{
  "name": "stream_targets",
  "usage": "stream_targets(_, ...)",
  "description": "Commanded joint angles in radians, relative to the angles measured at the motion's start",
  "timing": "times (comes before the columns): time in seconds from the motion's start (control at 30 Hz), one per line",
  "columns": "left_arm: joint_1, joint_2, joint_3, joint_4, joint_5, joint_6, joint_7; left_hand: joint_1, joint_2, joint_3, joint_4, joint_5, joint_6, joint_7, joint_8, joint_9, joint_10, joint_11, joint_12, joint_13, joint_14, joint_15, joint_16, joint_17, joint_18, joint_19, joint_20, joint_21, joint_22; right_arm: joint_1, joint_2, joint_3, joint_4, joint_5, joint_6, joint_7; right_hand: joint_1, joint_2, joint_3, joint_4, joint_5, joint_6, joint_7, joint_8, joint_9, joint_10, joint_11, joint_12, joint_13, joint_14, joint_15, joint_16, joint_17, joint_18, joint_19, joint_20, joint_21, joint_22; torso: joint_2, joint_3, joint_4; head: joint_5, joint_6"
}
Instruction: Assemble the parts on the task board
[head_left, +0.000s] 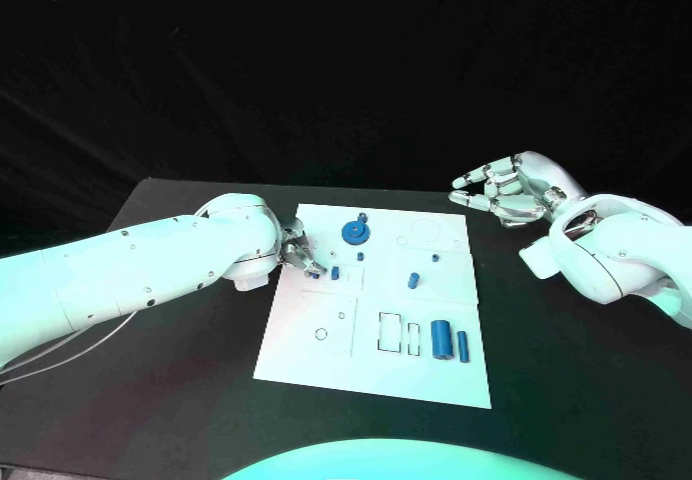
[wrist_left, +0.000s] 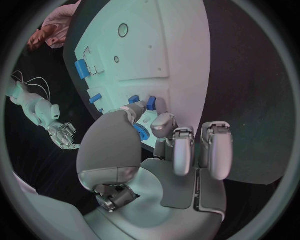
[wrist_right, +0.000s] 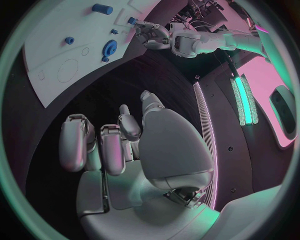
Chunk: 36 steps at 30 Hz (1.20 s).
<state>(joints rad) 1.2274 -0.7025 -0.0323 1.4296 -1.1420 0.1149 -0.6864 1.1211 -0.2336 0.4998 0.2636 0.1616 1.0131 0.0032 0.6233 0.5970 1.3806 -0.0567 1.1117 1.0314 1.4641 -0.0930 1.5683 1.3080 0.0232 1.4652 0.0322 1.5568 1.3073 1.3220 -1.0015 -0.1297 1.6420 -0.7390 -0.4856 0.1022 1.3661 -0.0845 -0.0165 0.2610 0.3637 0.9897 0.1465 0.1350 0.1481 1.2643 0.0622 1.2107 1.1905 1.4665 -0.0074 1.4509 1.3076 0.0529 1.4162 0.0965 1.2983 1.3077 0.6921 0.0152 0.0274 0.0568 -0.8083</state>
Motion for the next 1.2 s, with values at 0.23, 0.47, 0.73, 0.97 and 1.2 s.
stream_targets(0.23,-0.001,-0.002,0.0,-0.001,0.004,-0.001,-0.012,-0.016,0.031,-0.158,0.028,-0.002,0.006,0.011,-0.004,-0.017,-0.003,0.008,0.008,0.0,0.107,-0.002,0.002,0.263,-0.019,0.093,-0.006,0.003,0.248,-0.001,-0.001,0.0,0.001,-0.009,0.005,0.009,-0.011,0.004,-0.006,0.001,0.003,-0.007,-0.004,0.005,0.0,-0.003,-0.002,0.0,-0.001,0.06,-0.006,-0.006,0.094,0.014,-0.007,-0.001,-0.004,0.095,-0.001,-0.0007,0.0002,0.0,0.0)
stream_targets(0.47,-0.001,-0.006,0.0,0.002,0.018,-0.036,-0.003,-0.041,0.071,-0.318,0.03,0.0,0.008,0.013,-0.007,-0.031,-0.006,0.01,0.007,-0.003,0.107,-0.001,0.002,0.263,-0.018,0.092,-0.007,0.002,0.246,-0.001,0.0,0.0,0.0,-0.009,0.005,0.01,-0.012,0.003,-0.008,0.002,0.003,-0.008,-0.004,0.005,0.0,-0.003,-0.002,0.0,-0.001,0.06,-0.006,-0.006,0.094,0.014,-0.008,-0.001,-0.006,0.094,0.0,-0.0007,0.0003,0.0,0.001)
stream_targets(0.73,-0.001,-0.016,0.007,0.007,0.086,-0.141,0.034,-0.044,0.102,-0.406,0.031,0.0,0.001,0.016,-0.009,-0.039,-0.017,0.012,-0.007,-0.019,0.107,0.0,0.002,0.263,-0.014,0.082,-0.008,-0.008,0.233,-0.001,0.001,0.0,-0.002,-0.009,0.006,0.011,-0.012,0.003,-0.008,0.002,0.003,-0.008,-0.004,0.005,0.0,-0.003,-0.002,0.0,-0.001,0.06,-0.006,-0.006,0.094,0.014,-0.008,-0.001,-0.006,0.094,-0.001,-0.0005,0.0,-0.001,0.004)
stream_targets(0.97,0.0,-0.033,0.019,0.017,0.165,-0.244,0.094,-0.032,0.118,-0.43,0.03,0.001,-0.026,0.027,-0.018,-0.046,-0.06,0.021,-0.067,-0.085,0.107,0.005,0.002,0.263,-0.001,0.047,-0.008,-0.04,0.189,-0.001,0.001,0.0,-0.004,-0.009,0.005,0.012,-0.012,0.003,-0.008,0.002,0.003,-0.008,-0.004,0.005,0.0,-0.003,-0.002,0.0,-0.001,0.06,-0.006,-0.006,0.094,0.014,-0.008,-0.001,-0.006,0.094,-0.001,0.0,0.0008,-0.001,0.005)
stream_targets(1.2,0.002,-0.039,0.025,0.03,0.218,-0.33,0.236,0.073,0.121,-0.372,0.024,0.002,-0.141,0.081,-0.068,-0.077,-0.273,0.07,-0.302,-0.326,0.021,0.044,-0.165,0.086,0.058,-0.133,0.014,-0.223,-0.033,-0.001,0.002,0.0,-0.008,-0.009,0.005,0.012,-0.012,0.003,-0.008,0.002,0.003,-0.008,-0.004,0.005,0.0,-0.003,-0.002,0.0,-0.001,0.06,-0.006,-0.006,0.094,0.014,-0.008,-0.001,-0.006,0.094,-0.001,0.0003,-0.0001,-0.004,0.01)
